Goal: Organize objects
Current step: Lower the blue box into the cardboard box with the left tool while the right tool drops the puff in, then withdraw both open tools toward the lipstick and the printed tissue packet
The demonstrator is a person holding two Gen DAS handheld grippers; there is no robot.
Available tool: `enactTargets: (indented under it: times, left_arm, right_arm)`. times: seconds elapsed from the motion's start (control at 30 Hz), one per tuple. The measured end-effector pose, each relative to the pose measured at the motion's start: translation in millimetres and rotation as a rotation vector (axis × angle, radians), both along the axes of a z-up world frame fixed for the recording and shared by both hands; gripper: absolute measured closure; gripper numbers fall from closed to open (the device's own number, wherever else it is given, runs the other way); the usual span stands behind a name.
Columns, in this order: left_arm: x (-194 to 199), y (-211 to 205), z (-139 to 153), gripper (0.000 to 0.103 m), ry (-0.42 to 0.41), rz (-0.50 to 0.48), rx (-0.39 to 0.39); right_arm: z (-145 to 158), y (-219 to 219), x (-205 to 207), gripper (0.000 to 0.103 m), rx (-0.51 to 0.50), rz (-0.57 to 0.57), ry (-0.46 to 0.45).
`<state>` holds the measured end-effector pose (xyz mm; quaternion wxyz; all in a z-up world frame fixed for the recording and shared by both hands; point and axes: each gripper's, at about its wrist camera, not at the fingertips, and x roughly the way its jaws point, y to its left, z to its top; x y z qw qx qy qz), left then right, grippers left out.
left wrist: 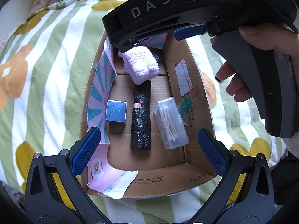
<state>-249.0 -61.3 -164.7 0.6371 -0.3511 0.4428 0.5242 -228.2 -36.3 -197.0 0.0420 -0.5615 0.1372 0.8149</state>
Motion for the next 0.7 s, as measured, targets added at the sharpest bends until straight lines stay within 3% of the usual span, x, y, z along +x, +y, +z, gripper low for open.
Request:
enactTargets:
  times: [0.4,0.7]
  left_arm:
    - [11.7,-24.2,50.3,0.000,0.029,0.007,0.063]
    - [41.7,-48.1,89.8,0.000,0.070,-0.009,0.104]
  right_arm:
    - [64.0,-4.0,47.9,0.001,0.031,-0.038,0.087]
    - [108.7,2.7,113.8,0.001,0.143,-0.090,0.102]
